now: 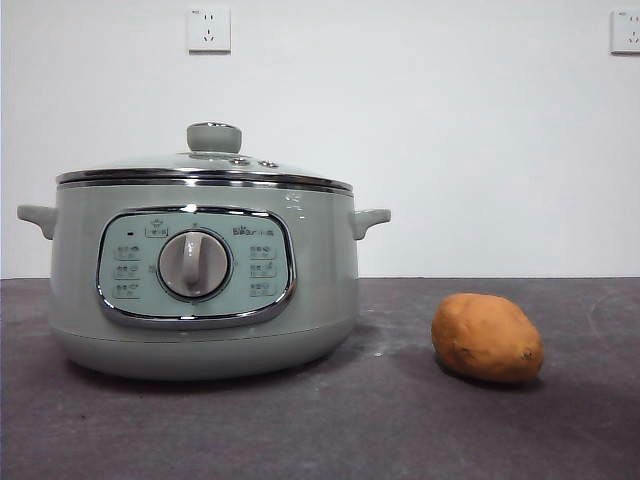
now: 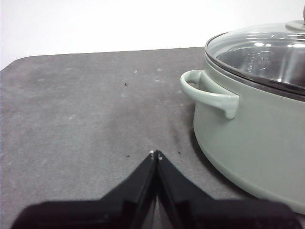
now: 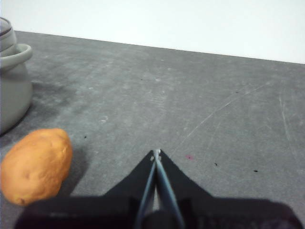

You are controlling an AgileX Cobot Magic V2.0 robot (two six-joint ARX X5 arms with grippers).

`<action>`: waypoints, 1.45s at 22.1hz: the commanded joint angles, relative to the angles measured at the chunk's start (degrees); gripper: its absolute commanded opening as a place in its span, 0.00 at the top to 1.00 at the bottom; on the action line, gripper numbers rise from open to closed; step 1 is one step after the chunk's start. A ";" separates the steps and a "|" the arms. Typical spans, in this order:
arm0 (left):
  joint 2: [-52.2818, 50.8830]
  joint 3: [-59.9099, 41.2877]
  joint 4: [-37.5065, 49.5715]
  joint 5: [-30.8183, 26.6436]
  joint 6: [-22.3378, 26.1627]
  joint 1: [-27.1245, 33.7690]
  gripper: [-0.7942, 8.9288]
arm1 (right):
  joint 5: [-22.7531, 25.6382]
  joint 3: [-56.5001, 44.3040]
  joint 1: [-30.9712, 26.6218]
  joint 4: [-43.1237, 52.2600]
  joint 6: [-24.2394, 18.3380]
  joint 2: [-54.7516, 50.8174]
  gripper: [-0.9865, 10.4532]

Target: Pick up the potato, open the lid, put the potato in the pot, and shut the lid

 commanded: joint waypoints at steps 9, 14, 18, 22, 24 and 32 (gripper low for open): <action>-0.15 -0.85 0.74 10.36 -27.69 0.15 0.92 | -0.59 -0.57 0.04 -0.52 47.63 -0.13 0.91; -0.15 -0.85 1.60 13.33 -31.26 0.15 0.92 | -0.07 -0.57 0.02 -0.46 55.69 -0.13 0.91; -0.15 -0.83 1.66 13.51 -31.93 0.15 0.92 | -0.70 -0.57 0.02 -0.37 55.17 -0.13 0.91; -0.15 -0.59 2.93 15.06 -31.91 0.15 0.92 | -3.74 -0.26 0.02 0.59 54.99 -0.13 0.92; -0.15 0.31 2.97 15.04 -31.91 0.15 0.92 | -5.14 0.70 0.02 0.50 53.81 0.11 0.92; 1.33 9.55 -3.02 15.02 -30.82 0.15 0.92 | -5.16 10.36 0.02 -1.75 44.19 6.88 0.92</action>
